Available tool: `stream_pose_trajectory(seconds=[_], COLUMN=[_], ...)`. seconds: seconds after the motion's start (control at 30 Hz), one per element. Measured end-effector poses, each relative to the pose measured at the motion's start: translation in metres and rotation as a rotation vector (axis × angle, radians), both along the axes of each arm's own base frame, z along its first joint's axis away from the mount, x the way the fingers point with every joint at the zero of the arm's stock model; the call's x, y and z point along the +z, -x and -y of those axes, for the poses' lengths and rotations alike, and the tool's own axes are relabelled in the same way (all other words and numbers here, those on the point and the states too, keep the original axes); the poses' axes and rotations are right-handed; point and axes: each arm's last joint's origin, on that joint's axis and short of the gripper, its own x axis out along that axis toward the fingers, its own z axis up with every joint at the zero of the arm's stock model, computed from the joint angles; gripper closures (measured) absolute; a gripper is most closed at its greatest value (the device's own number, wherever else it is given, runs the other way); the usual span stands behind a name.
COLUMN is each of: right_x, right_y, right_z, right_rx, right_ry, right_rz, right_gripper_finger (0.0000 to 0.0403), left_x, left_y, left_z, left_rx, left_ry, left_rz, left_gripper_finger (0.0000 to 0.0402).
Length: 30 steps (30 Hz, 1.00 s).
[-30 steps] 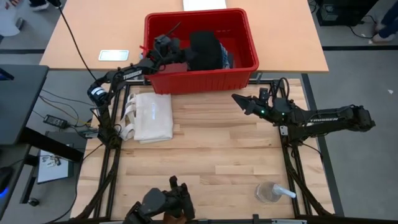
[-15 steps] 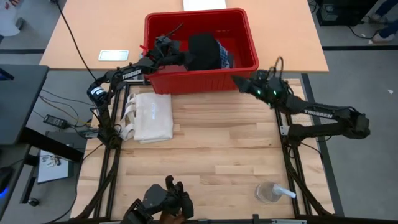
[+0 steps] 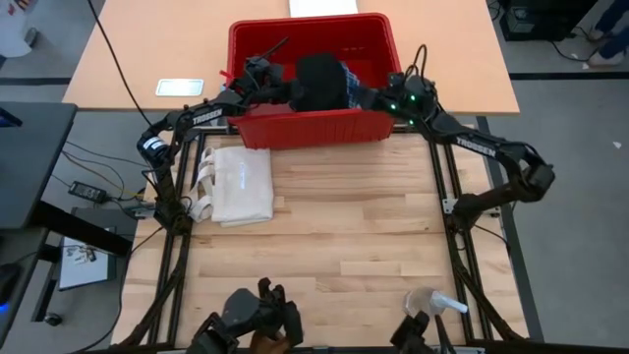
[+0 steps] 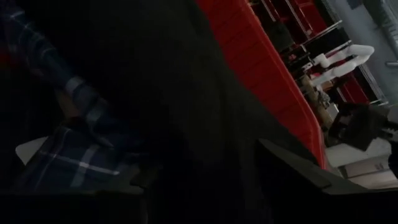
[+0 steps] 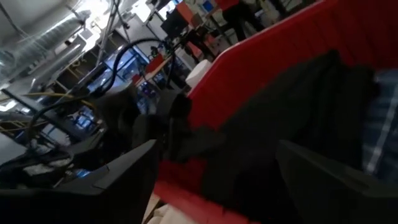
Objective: Fold laundry
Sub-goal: Remove the black shorts from the red laundry bin
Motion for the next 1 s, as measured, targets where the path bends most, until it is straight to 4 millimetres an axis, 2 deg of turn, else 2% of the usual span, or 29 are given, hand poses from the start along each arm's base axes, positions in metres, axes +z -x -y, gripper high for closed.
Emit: stream_pose_trajectory(seconds=[0.13,0.27,0.47,0.63,0.83,1.0], right_x=[0.002,0.006,0.008,-0.004,-0.004,-0.004], right_y=[-0.002,0.0,0.004,-0.002,-0.011,-0.01], right_z=[0.011,0.014,0.016,0.022,0.031,0.038], right_rx=[0.003,-0.013,-0.037,-0.026,0.032,0.02], right_ry=[-0.022,-0.026,-0.067,-0.08,-0.011,0.009], right_rz=[-0.022,-0.086,-0.142,-0.178,-0.1,-0.066], right_gripper_finger=[0.0078,0.008,0.0081,0.0081,0.0081,0.0081], left_x=[-0.005,-0.006,0.012,0.017,0.013,0.015], left_y=[0.002,-0.001,-0.006,-0.009,-0.011,-0.01], left_z=[0.001,0.004,0.013,0.013,0.013,0.012], left_rx=[0.008,-0.005,0.009,0.009,-0.019,-0.021], left_ry=[0.027,0.009,-0.115,-0.181,-0.198,-0.228], left_rz=[-0.054,-0.069,-0.04,-0.006,-0.033,-0.03], left_gripper_finger=[0.0185,0.0193,0.0214,0.0223,0.0223,0.0224])
